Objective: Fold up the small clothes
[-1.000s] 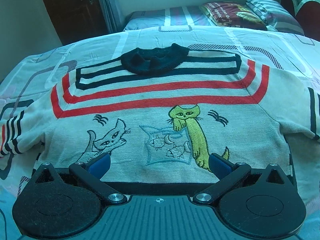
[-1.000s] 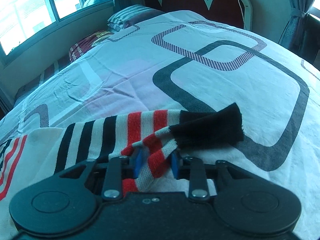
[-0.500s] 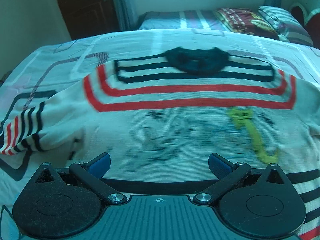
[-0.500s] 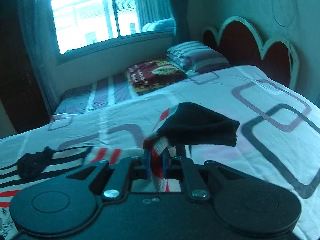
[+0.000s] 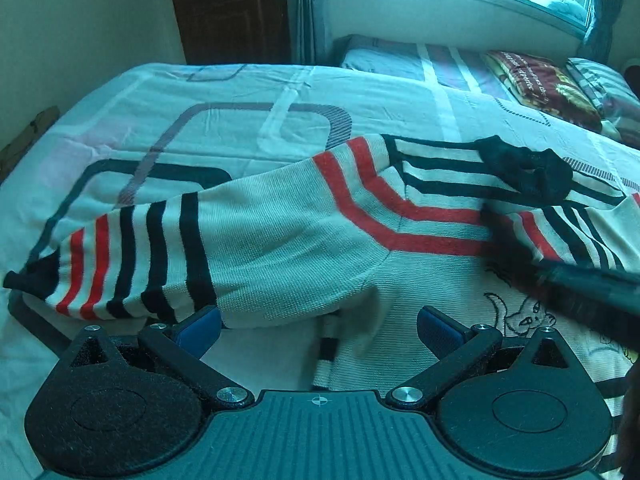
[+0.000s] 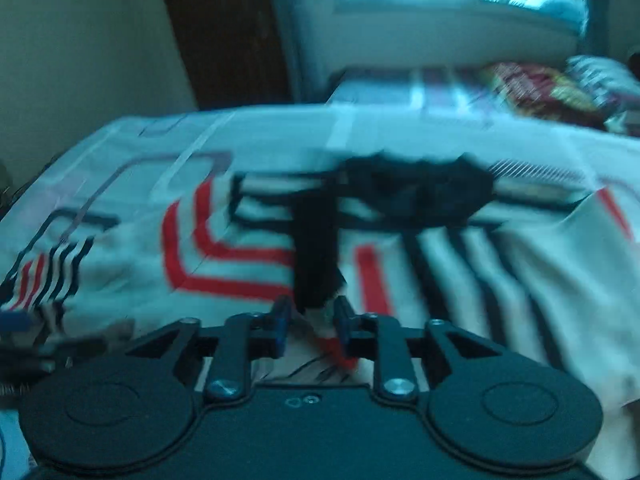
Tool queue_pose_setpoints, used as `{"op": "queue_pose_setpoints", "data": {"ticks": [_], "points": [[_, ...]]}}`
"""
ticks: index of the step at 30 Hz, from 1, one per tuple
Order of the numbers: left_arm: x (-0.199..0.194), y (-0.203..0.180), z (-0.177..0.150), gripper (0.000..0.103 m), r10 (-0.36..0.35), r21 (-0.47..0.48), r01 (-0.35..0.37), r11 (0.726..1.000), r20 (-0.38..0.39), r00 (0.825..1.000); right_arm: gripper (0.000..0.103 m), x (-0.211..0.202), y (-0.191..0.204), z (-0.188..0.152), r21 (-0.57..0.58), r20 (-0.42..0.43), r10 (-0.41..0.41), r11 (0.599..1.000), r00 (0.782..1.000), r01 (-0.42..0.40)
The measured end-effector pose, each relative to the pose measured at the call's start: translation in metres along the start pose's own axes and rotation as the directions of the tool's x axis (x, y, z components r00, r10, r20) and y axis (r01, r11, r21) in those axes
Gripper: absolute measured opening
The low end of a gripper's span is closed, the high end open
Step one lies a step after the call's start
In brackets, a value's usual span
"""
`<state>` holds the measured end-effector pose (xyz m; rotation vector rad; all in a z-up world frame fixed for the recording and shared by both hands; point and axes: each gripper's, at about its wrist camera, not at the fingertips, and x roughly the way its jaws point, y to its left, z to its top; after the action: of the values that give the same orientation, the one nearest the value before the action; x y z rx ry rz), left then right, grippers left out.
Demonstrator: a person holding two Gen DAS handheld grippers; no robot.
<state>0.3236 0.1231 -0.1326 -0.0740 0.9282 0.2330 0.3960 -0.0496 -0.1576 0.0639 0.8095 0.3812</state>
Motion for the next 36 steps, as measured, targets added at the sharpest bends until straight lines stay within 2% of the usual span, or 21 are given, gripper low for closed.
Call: {"op": "queue_pose_setpoints", "data": {"ticks": [2, 6, 9, 12, 14, 17, 19, 23, 24, 25, 26, 27, 29, 31, 32, 33, 35, 36], "points": [[0.003, 0.000, 0.002, 0.103, -0.037, -0.002, 0.037, 0.999, -0.013, 0.999, 0.034, -0.008, 0.008, -0.005, -0.017, 0.003, 0.027, 0.999, 1.000, -0.027], [0.016, -0.018, 0.008, 0.103, -0.139, 0.004, 0.139, 0.990, -0.061, 0.988, 0.036, -0.033, -0.007, -0.008, 0.010, 0.054, -0.055, 0.998, 0.997, 0.055], [0.027, -0.031, 0.010, 0.103, -0.227, -0.039, 0.225, 0.974, -0.089, 0.970, 0.043, -0.055, -0.032, -0.015, 0.038, 0.090, -0.148, 0.989, 0.985, 0.145], [0.040, -0.041, 0.011, 0.103, -0.270, -0.078, 0.264, 0.961, -0.088, 0.959, 0.051, -0.075, -0.059, -0.028, 0.063, 0.111, -0.238, 0.971, 0.965, 0.232], [0.048, -0.044, 0.011, 0.103, -0.297, -0.116, 0.287, 0.951, -0.078, 0.952, 0.052, -0.086, -0.079, -0.037, 0.084, 0.111, -0.286, 0.957, 0.952, 0.277], [0.059, -0.038, 0.009, 0.103, -0.340, -0.221, 0.321, 0.921, -0.051, 0.939, 0.054, -0.100, -0.103, -0.049, 0.124, 0.114, -0.339, 0.937, 0.934, 0.325], [0.065, -0.036, 0.009, 0.103, -0.352, -0.243, 0.331, 0.912, -0.048, 0.935, 0.054, -0.106, -0.115, -0.056, 0.149, 0.113, -0.365, 0.926, 0.924, 0.347], [0.064, -0.028, 0.008, 0.102, -0.394, -0.291, 0.367, 0.883, -0.035, 0.919, 0.054, -0.113, -0.135, -0.067, 0.200, 0.100, -0.381, 0.913, 0.919, 0.356], [0.062, -0.027, 0.009, 0.088, -0.404, -0.302, 0.377, 0.876, -0.029, 0.914, 0.054, -0.114, -0.138, -0.068, 0.207, 0.097, -0.382, 0.911, 0.919, 0.357], [0.062, -0.024, 0.009, 0.070, -0.432, -0.317, 0.403, 0.858, -0.024, 0.901, 0.054, -0.114, -0.140, -0.070, 0.216, 0.096, -0.379, 0.911, 0.920, 0.353], [0.066, -0.022, 0.009, 0.043, -0.482, -0.348, 0.440, 0.828, -0.040, 0.876, 0.054, -0.115, -0.142, -0.071, 0.224, 0.096, -0.376, 0.910, 0.922, 0.348], [0.073, -0.022, 0.008, 0.041, -0.505, -0.386, 0.443, 0.809, -0.070, 0.861, 0.054, -0.115, -0.144, -0.072, 0.228, 0.094, -0.374, 0.910, 0.922, 0.346], [0.081, -0.025, 0.006, 0.041, -0.496, -0.407, 0.424, 0.809, -0.085, 0.864, 0.054, -0.115, -0.144, -0.072, 0.225, 0.090, -0.371, 0.912, 0.924, 0.344], [0.083, -0.029, 0.007, 0.048, -0.488, -0.410, 0.419, 0.810, -0.075, 0.870, 0.054, -0.115, -0.143, -0.071, 0.216, 0.095, -0.370, 0.914, 0.924, 0.344], [0.085, -0.031, 0.007, 0.062, -0.503, -0.423, 0.434, 0.796, -0.063, 0.862, 0.054, -0.116, -0.143, -0.072, 0.207, 0.099, -0.375, 0.914, 0.922, 0.350], [0.086, -0.033, 0.007, 0.070, -0.515, -0.435, 0.445, 0.783, -0.051, 0.856, 0.054, -0.116, -0.143, -0.072, 0.197, 0.100, -0.382, 0.912, 0.919, 0.359], [0.087, -0.042, 0.009, 0.070, -0.493, -0.440, 0.429, 0.789, -0.035, 0.869, 0.054, -0.116, -0.145, -0.072, 0.183, 0.100, -0.401, 0.907, 0.911, 0.379], [0.087, -0.047, 0.010, 0.066, -0.478, -0.432, 0.420, 0.798, -0.030, 0.878, 0.054, -0.115, -0.146, -0.073, 0.179, 0.098, -0.413, 0.902, 0.905, 0.392]]}}
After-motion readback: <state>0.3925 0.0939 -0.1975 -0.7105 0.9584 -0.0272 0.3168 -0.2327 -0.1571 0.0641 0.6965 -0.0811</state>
